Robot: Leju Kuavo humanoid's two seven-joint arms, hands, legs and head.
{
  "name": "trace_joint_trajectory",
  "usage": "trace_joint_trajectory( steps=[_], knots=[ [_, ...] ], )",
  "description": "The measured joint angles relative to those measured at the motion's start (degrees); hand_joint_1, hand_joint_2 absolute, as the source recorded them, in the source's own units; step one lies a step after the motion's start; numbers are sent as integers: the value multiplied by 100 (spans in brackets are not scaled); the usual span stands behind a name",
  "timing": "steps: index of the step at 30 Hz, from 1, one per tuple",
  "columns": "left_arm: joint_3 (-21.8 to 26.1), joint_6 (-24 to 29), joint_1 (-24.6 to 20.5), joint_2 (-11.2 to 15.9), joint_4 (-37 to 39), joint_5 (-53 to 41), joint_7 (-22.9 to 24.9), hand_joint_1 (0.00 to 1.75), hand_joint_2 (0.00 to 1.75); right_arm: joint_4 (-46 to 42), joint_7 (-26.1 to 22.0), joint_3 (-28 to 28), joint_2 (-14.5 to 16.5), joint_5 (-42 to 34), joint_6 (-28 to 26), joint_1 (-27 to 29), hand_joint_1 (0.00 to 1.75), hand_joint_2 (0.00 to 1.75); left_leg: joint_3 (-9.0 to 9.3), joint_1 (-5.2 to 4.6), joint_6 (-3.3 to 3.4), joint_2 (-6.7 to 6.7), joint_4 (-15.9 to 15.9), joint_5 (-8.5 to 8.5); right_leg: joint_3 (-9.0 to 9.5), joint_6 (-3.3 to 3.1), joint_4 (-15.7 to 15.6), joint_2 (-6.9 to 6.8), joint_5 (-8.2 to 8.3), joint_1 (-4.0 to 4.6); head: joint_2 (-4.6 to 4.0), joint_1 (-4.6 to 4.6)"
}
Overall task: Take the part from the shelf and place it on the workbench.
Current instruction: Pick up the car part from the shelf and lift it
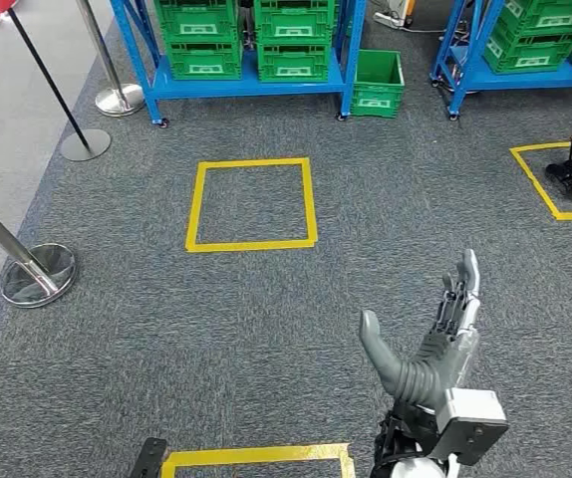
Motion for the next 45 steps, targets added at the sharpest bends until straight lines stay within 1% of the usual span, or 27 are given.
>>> trace_joint_trajectory(
  steps=[5,9,14,17,19,22,23,24,26,28,32,38,40,45],
  knots=[
    [74,-285,1,4,0,6,-271,0,0,0,53,24,-74,268,-172,42,0,175,0,0,0,0,0,0,0,0,0,0,1,0,0,0],
    [76,-319,1,7,0,-106,-413,0,0,-11,73,48,-136,498,-346,93,0,175,0,0,0,0,0,0,0,0,0,0,1,0,0,0],
    [76,-355,2,7,0,-108,-496,0,0,-19,83,63,-176,543,-388,110,0,175,0,0,0,0,0,0,0,0,0,0,1,0,0,-1],
    [76,-555,2,7,0,-46,-824,0,0,-40,95,98,-208,568,-433,124,0,175,0,0,0,0,0,0,0,0,0,0,1,0,0,0],
    [87,-1019,3,13,7,110,-1224,0,0,-55,89,131,-242,548,-441,142,0,175,0,0,0,0,0,0,0,0,0,0,1,0,0,1],
    [162,-2270,19,68,30,429,-1921,0,0,-71,21,179,-308,457,-384,158,0,175,0,0,0,0,0,0,0,0,0,0,1,0,0,0],
    [182,-2603,32,96,34,467,-2132,0,0,-72,-11,188,-328,424,-364,162,0,175,0,0,0,0,0,0,0,0,0,0,1,0,0,0],
    [192,-2820,48,122,35,467,-2299,0,0,-72,-42,194,-348,396,-352,168,0,175,0,0,0,0,0,0,0,0,0,0,1,0,0,0],
    [190,-3036,86,193,36,455,-2472,0,0,-72,-90,199,-384,345,-324,184,0,175,0,0,0,0,0,0,0,0,0,0,1,0,0,0],
    [195,-3148,118,267,38,511,-2392,0,0,-72,-113,209,-410,312,-286,192,0,175,0,0,0,0,0,0,-1,0,0,0,0,0,0,-1],
    [240,-3350,151,337,43,644,-1934,0,0,-72,-97,265,-429,302,-205,182,0,175,-1,1,0,0,-1,0,0,-2,0,-1,-2,1,0,0],
    [251,-3023,160,345,50,475,-1367,0,0,-58,-40,337,-431,322,-159,138,0,175,-1,1,0,-1,-1,0,1,-3,0,-1,-2,1,0,0],
    [251,-2977,160,345,55,460,-1267,0,0,-47,-26,362,-431,324,-150,115,0,175,-1,1,0,-1,-1,0,1,-2,0,-1,-2,1,0,-1],
    [251,-2962,160,345,64,458,-1229,0,0,-27,-16,393,-431,329,-139,93,0,175,0,1,0,-1,-1,0,1,-2,0,-2,-2,1,0,-1]
  ],
)
